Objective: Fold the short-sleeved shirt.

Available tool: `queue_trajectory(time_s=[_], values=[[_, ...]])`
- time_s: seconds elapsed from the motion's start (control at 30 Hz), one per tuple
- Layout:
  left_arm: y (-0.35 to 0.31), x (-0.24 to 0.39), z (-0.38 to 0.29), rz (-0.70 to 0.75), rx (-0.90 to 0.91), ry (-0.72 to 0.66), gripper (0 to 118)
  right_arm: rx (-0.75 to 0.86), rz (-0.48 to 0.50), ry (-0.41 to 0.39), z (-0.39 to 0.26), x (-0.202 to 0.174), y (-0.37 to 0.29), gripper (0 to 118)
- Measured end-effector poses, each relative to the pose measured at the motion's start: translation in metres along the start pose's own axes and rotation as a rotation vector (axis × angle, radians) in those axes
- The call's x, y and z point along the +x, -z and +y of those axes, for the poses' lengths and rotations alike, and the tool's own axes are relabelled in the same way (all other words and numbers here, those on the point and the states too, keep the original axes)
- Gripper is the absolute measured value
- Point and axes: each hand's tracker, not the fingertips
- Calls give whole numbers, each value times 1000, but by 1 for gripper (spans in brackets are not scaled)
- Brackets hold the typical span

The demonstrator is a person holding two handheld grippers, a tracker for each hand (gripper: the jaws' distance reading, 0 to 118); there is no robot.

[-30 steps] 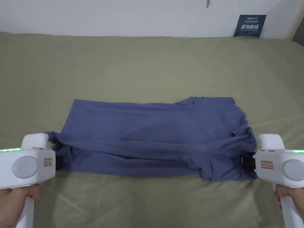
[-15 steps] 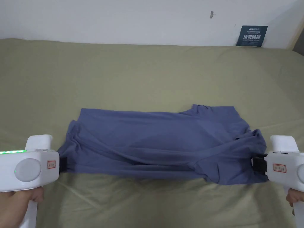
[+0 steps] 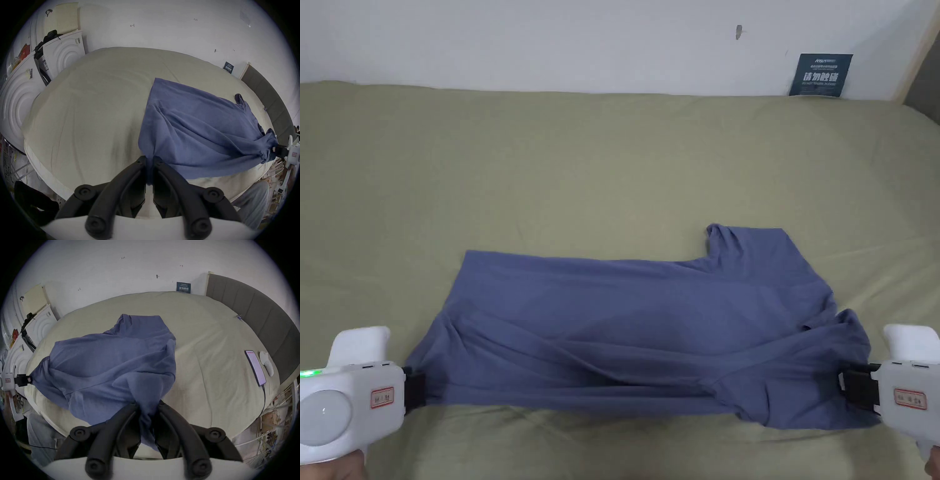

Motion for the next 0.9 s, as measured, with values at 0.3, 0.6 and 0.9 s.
queue_trajectory(time_s=[0.3,0.6,0.9], values=[[13,-3,0,9,-10,-1,116,2,-66,-3,5,3,16,109],[7,17,43,36,102,23,0,144,-73,-2,59,8,6,51],[84,46,137,9,96,58,1,114,-40,-10,123,-1,62,6]])
